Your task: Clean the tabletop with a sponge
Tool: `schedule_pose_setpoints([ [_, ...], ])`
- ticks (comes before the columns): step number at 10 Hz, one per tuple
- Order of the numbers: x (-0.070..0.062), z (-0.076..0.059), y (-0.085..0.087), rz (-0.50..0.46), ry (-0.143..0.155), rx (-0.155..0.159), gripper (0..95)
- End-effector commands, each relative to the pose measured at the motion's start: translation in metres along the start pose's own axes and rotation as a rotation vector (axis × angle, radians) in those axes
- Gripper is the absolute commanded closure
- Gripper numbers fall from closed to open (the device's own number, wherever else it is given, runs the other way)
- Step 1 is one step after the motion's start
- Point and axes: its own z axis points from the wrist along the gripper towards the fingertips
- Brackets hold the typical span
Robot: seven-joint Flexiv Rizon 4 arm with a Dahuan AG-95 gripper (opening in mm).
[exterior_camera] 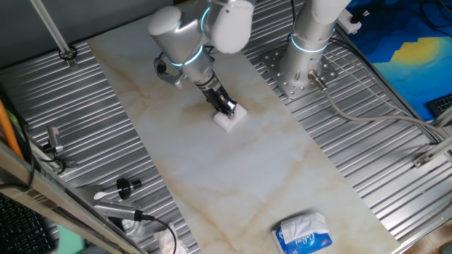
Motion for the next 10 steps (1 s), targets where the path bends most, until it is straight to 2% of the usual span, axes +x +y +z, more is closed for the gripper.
schedule_pose_setpoints([
  [1, -0.005, 0.013, 0.024, 0.003, -0.002, 0.004, 95.0],
  [2, -0.006, 0.023, 0.044, 0.005, -0.003, 0.004, 95.0],
  [3, -0.006, 0.028, 0.055, 0.001, -0.002, 0.008, 95.0],
  [8, -0.005, 0.017, 0.038, -0.048, -0.002, 0.010, 95.0],
  [9, -0.001, 0.001, -0.008, -0.070, -0.003, 0.013, 95.0],
  [10, 0.005, -0.008, -0.033, -0.076, -0.003, 0.013, 95.0],
])
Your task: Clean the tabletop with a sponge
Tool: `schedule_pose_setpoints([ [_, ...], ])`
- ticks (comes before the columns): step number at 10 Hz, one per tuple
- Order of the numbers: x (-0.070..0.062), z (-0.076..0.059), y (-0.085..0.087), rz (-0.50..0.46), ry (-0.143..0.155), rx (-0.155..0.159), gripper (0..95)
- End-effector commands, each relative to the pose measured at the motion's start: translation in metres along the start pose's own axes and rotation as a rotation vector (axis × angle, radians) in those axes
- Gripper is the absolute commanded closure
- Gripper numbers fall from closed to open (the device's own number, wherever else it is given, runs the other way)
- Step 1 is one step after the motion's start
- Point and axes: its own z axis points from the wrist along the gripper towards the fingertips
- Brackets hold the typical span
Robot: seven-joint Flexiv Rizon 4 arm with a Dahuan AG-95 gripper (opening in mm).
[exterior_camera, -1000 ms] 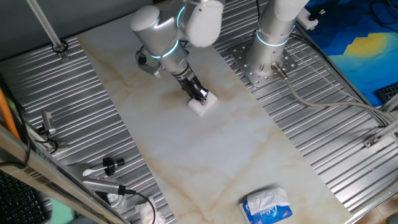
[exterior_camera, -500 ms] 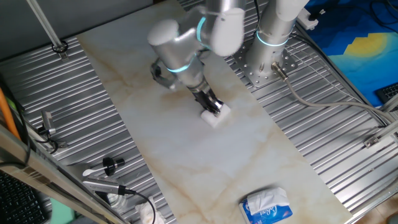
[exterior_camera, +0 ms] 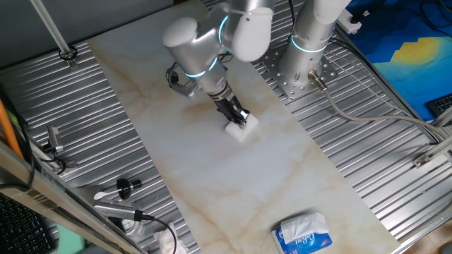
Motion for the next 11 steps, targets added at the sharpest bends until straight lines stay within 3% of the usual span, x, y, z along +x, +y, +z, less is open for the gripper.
schedule_pose_setpoints([
  [1, 0.049, -0.045, -0.129, -0.039, 0.003, -0.008, 95.0],
  [5, 0.053, -0.048, -0.135, -0.054, 0.008, -0.017, 95.0],
  [8, 0.052, -0.056, -0.126, -0.066, 0.017, -0.008, 95.0],
  [11, 0.042, -0.056, -0.107, -0.079, 0.026, 0.040, 95.0],
])
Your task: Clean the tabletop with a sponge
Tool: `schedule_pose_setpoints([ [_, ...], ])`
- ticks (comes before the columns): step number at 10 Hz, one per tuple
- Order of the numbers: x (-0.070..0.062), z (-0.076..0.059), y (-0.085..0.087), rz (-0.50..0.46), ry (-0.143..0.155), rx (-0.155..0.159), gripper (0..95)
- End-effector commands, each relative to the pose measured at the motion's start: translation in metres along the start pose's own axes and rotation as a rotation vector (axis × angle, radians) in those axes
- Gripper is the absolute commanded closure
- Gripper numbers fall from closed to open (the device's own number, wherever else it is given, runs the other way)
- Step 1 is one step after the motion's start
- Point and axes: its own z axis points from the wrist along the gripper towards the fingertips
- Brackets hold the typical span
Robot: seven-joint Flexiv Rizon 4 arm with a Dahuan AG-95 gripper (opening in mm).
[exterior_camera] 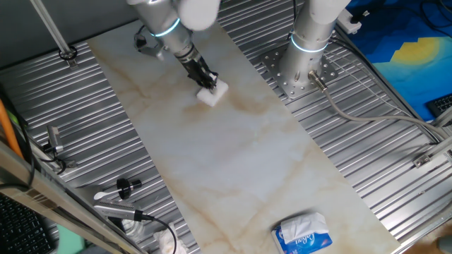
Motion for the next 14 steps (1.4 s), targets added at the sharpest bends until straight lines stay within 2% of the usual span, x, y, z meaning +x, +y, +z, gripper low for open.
schedule_pose_setpoints([
  [1, -0.007, 0.002, 0.011, 0.000, 0.000, 0.015, 95.0],
  [2, -0.010, 0.003, 0.014, 0.005, -0.002, 0.020, 95.0],
  [8, -0.024, 0.009, 0.039, 0.027, -0.030, 0.100, 95.0],
  [9, -0.028, 0.011, 0.047, 0.025, -0.035, 0.136, 95.0],
  [11, -0.037, 0.016, 0.066, 0.023, -0.045, 0.174, 95.0],
  [14, -0.044, 0.019, 0.087, 0.020, -0.053, 0.191, 95.0],
])
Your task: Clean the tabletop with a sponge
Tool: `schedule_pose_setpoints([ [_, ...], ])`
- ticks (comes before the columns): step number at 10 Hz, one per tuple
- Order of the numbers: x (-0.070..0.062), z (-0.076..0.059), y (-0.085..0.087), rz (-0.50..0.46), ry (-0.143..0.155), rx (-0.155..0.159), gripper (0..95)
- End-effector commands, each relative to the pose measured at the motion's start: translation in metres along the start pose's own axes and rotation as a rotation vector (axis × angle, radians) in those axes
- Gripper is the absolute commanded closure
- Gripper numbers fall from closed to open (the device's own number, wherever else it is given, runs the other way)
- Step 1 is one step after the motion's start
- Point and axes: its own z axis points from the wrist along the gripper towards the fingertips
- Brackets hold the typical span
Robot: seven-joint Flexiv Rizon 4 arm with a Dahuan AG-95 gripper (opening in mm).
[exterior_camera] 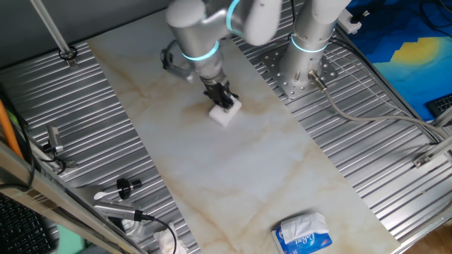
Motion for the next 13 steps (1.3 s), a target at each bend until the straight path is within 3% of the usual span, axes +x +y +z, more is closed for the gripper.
schedule_pose_setpoints([
  [1, -0.004, 0.002, 0.010, -0.002, -0.007, 0.012, 95.0],
  [6, -0.012, 0.017, 0.035, -0.013, -0.047, 0.036, 95.0],
  [13, -0.016, 0.020, 0.064, 0.034, -0.041, 0.041, 95.0],
])
